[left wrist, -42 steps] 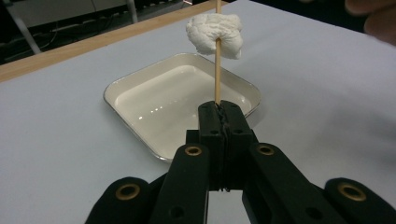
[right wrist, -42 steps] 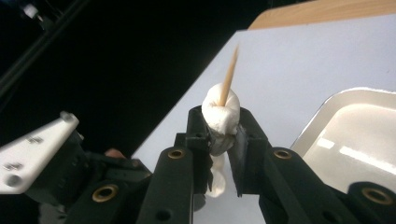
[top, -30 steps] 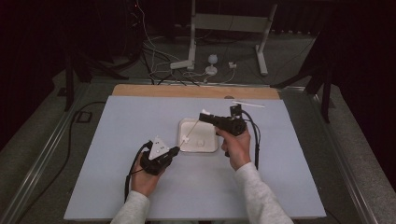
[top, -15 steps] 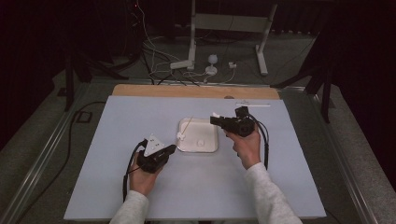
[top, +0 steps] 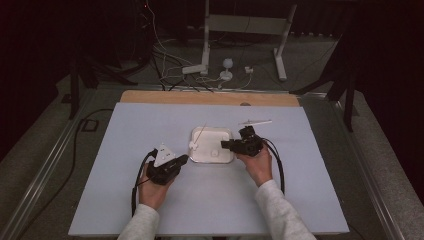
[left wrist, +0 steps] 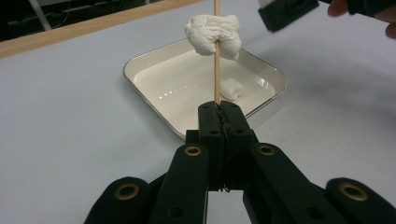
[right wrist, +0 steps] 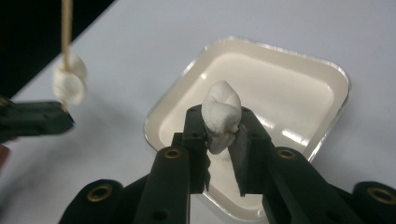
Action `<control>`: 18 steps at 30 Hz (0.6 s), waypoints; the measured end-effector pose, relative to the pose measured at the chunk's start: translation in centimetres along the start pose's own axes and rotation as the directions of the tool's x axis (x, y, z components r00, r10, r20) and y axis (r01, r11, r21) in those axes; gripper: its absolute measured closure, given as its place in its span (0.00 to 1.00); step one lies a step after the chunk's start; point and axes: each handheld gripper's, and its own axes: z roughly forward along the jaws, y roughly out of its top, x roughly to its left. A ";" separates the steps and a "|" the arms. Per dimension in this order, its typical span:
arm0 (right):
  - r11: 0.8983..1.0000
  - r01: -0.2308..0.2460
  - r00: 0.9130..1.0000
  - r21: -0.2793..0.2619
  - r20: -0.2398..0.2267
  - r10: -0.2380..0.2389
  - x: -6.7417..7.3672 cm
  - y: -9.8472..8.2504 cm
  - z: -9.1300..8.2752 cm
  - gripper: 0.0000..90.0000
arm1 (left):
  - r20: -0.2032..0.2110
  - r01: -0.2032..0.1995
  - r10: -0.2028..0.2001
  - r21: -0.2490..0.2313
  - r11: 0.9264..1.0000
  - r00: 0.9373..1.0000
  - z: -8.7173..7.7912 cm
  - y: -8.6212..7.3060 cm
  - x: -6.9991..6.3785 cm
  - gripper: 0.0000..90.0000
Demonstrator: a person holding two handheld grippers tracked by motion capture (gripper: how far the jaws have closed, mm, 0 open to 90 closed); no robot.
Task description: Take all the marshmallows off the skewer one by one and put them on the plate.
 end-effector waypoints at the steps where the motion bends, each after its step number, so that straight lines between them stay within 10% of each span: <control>1: 1.000 -0.001 1.000 0.009 0.004 0.001 0.0 -0.1 0.2 0.84 | 0.000 0.000 0.000 0.001 1.000 1.000 0.0 0.0 0.0 1.00; 10: 0.999 -0.037 0.999 0.030 0.024 0.037 -0.6 -0.8 0.8 0.44 | -0.001 0.001 -0.001 0.003 1.000 1.000 0.0 0.0 0.0 1.00; 18: 0.998 -0.056 0.996 -0.033 -0.069 0.054 0.1 -0.3 -0.1 0.29 | -0.001 0.003 -0.003 -0.002 1.000 1.000 0.1 0.0 -0.1 1.00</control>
